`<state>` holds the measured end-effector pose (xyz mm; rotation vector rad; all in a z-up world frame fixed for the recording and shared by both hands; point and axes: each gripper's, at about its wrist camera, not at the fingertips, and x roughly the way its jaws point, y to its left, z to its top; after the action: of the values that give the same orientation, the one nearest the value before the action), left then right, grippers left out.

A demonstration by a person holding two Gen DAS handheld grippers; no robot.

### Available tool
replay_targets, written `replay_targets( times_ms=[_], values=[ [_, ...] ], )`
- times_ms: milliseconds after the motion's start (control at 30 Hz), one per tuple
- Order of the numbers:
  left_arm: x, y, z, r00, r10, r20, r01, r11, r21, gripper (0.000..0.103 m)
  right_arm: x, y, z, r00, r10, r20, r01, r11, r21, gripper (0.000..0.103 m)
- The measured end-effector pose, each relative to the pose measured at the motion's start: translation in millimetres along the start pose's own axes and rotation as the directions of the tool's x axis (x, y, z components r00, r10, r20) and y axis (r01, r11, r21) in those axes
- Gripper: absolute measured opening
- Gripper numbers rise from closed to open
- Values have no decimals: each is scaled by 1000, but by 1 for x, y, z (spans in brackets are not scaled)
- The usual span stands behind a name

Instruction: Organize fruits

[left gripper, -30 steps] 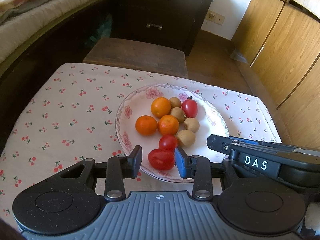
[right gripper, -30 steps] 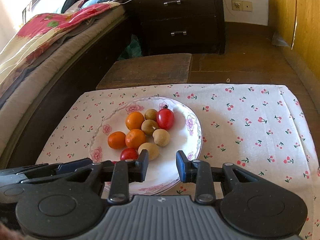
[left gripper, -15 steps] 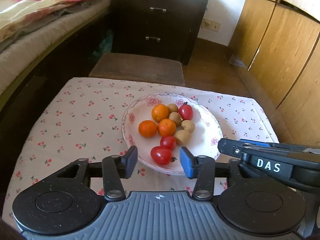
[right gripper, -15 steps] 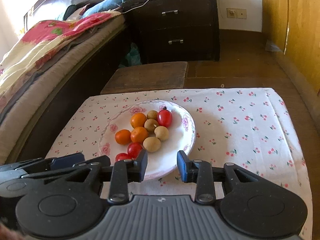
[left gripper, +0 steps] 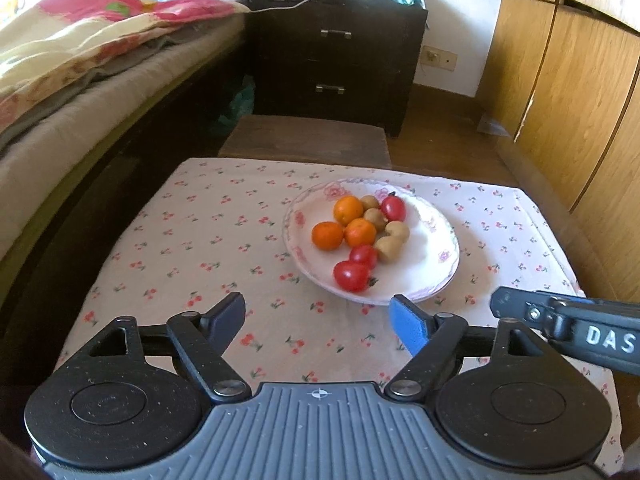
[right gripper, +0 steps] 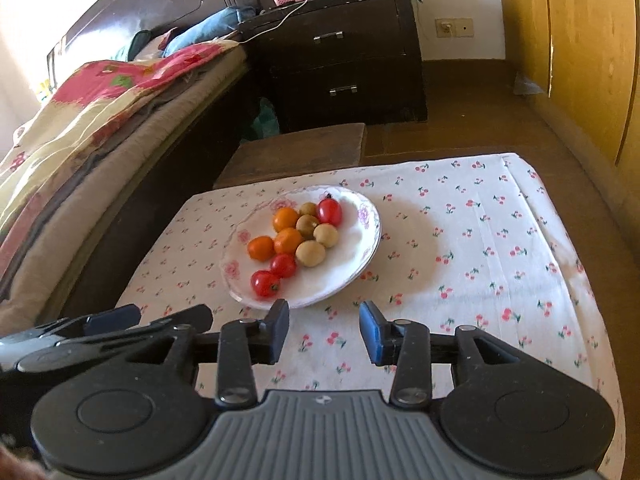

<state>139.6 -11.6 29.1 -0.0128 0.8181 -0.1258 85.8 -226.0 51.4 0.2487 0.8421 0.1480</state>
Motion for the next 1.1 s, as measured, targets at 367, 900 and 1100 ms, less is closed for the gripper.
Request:
replay_targets(
  times_ms=[367, 900, 1100],
  values=[
    [-27, 2, -26, 997, 62, 49, -64, 997, 33, 102, -22, 3, -33, 1000, -4, -20, 4, 1000, 4, 44],
    [-42, 1, -66, 999, 43, -17, -42, 998, 50, 103, -37, 1, -69, 997, -29, -73, 31, 999, 21, 45],
    [-48, 2, -73, 999, 31, -24, -30, 999, 44, 103, -39, 3, -81, 994, -53, -96, 53, 999, -2, 45]
  ],
)
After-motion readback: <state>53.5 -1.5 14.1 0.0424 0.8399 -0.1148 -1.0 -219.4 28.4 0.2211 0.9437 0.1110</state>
